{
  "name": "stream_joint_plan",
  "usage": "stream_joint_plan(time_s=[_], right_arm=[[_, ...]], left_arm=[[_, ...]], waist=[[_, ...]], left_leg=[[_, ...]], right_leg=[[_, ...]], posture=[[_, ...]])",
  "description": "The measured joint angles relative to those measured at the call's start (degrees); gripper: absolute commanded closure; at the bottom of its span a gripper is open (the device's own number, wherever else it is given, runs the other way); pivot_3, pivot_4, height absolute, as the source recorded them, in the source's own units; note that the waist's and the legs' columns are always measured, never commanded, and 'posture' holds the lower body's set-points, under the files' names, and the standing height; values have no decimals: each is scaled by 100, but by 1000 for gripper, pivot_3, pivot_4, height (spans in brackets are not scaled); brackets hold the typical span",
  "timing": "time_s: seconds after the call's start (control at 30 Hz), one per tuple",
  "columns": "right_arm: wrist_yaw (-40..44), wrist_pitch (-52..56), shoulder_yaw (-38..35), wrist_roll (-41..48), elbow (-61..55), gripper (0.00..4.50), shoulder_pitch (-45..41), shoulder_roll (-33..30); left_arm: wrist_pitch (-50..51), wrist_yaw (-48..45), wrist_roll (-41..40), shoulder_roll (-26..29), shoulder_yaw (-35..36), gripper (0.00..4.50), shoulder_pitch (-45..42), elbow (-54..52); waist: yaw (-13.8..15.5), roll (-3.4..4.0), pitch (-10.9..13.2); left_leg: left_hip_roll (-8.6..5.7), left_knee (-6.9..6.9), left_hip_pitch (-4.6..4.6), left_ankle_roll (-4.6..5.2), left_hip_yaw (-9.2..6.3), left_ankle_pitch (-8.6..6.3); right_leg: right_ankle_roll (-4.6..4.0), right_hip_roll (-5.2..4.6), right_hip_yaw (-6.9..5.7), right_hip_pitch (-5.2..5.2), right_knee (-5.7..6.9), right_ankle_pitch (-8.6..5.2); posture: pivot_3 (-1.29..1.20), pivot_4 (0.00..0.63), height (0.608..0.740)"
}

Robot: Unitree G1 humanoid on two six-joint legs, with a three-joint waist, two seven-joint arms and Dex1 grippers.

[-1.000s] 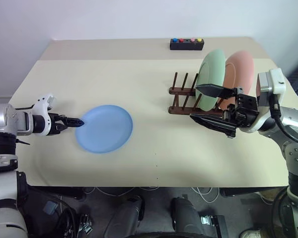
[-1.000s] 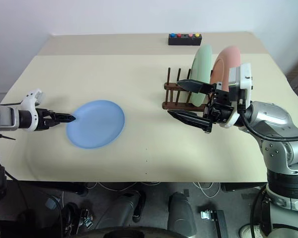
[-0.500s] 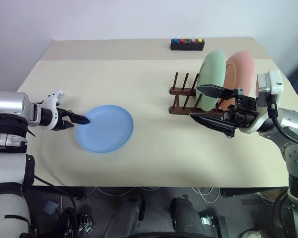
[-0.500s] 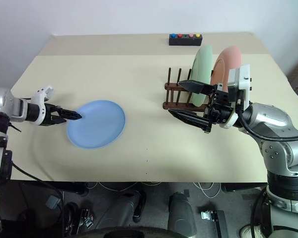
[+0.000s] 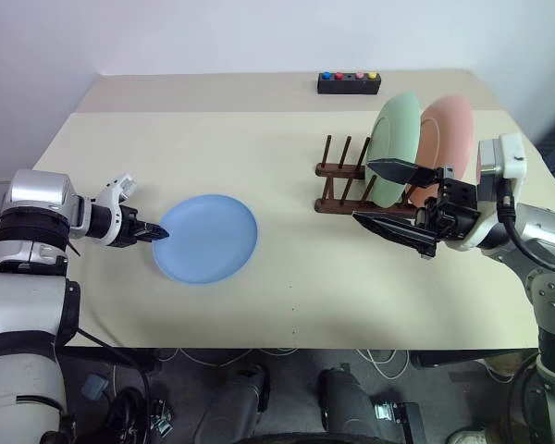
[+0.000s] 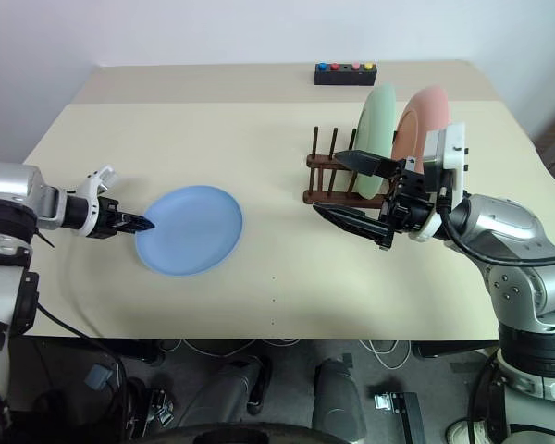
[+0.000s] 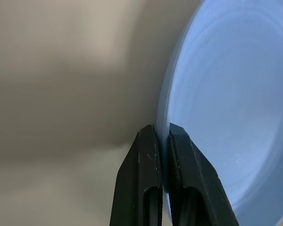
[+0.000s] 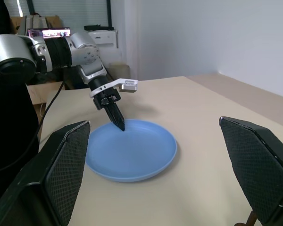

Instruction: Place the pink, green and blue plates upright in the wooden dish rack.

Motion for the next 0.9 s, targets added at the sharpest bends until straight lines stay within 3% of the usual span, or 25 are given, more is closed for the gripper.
stream_joint_plan(time_s=[0.23, 0.4, 0.63, 0.77, 0.9], right_arm=[[210, -284, 407, -715, -114, 0, 87, -275], [227, -619, 727, -1335, -122, 0, -65, -324], [-38, -2398, 2039, -3635, -207, 0, -1250, -55], [-369, -3259, 2440, -4693, 106, 0, -1587, 126], [-1027, -4234, 2792, -6186, 738, 0, -2103, 193]], left_arm=[[371, 339, -333, -74, 974, 4477, -155, -196], [409, 964, -677, -222, 2157, 4477, -132, -665], [-100, 3369, -1505, -2228, 5003, 4477, -98, -2559], [-480, 4386, -1879, -3110, 5705, 4477, 24, -3705], [-962, 5133, -2302, -4128, 5927, 4477, 323, -4717]], waist=[[-27, -12, 7], [-120, -13, 8], [-142, -23, 7], [-143, -30, 9], [-110, -36, 9]], left_leg=[[0, -1, -2, -1, -1, 1], [1, 1, -2, -7, -2, 4], [3, 6, -3, -47, 0, 27], [2, 11, -4, -50, 3, 28], [2, 17, -3, -55, 2, 32]], right_leg=[[1, 2, -1, -6, 0, 0], [1, 2, -1, -6, 8, 0], [2, 0, -2, -4, 7, 1], [6, 0, -1, -2, 8, 5], [4, 3, -1, 1, 9, 9]], posture=[[0, 150, 740], [0, 150, 740], [0, 150, 740], [0, 150, 740], [0, 150, 740]])
